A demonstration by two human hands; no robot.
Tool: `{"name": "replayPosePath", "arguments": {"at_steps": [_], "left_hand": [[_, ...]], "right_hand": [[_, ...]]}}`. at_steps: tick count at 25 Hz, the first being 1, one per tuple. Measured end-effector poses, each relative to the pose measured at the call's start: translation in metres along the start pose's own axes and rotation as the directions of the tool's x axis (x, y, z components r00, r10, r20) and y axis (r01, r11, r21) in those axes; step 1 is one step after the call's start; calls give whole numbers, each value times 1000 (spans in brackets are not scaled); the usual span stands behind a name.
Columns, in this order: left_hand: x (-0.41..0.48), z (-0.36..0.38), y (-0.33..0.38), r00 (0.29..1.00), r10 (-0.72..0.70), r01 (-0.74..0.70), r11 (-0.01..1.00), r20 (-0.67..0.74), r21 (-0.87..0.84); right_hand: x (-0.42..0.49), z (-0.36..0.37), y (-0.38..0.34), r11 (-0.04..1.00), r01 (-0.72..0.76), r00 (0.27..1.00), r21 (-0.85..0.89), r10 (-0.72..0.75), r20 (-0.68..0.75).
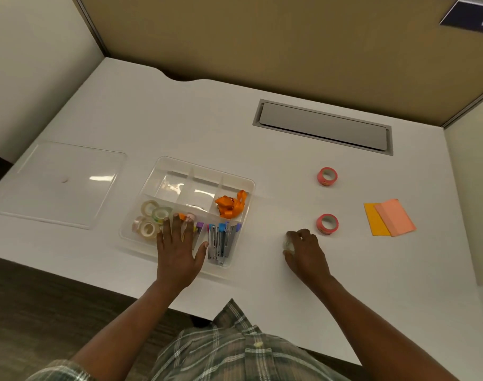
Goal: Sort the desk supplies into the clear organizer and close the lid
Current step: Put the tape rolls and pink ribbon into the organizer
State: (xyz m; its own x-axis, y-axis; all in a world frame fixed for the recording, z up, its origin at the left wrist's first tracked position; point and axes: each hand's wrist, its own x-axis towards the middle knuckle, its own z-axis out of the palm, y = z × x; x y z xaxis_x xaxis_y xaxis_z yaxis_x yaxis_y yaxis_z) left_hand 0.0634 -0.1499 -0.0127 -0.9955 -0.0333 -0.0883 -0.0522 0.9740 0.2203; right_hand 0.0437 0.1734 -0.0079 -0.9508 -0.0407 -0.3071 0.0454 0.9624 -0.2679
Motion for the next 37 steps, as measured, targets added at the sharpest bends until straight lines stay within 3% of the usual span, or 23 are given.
{"name": "replayPosePath", "arguments": {"at_steps": [5, 10, 14, 18, 21, 28, 33, 37], "left_hand": [[0, -1, -1, 1000, -1, 2, 1000, 20, -14], [-2, -6, -15, 996, 42, -40, 998, 76, -38], [-3, -8, -25, 989, 77, -71, 996, 126, -48], [-2, -9, -28, 985, 110, -101, 992, 134, -72], [-2, -6, -30, 984, 119, -109, 991, 130, -81], [-1, -5, -30, 985, 131, -126, 991, 114, -48], [-2, -5, -28, 991, 106, -102, 993, 82, -59], [-5, -7, -27, 990, 130, -127, 991, 53, -47]], "right_hand": [[16, -21, -41, 965, 45, 986, 260, -1, -165], [45, -39, -138, 881, 295, 955, 369, -260, -142], [65, -31, -231, 811, 533, 844, 241, -531, -76], [82, -10, -294, 792, 602, 790, 102, -610, 70], [92, 4, -312, 764, 645, 759, 25, -644, 98], [94, 13, -313, 769, 639, 764, 14, -637, 105], [87, -8, -261, 828, 553, 833, 91, -551, -44], [81, -31, -181, 912, 380, 915, 157, -345, -211]]}}
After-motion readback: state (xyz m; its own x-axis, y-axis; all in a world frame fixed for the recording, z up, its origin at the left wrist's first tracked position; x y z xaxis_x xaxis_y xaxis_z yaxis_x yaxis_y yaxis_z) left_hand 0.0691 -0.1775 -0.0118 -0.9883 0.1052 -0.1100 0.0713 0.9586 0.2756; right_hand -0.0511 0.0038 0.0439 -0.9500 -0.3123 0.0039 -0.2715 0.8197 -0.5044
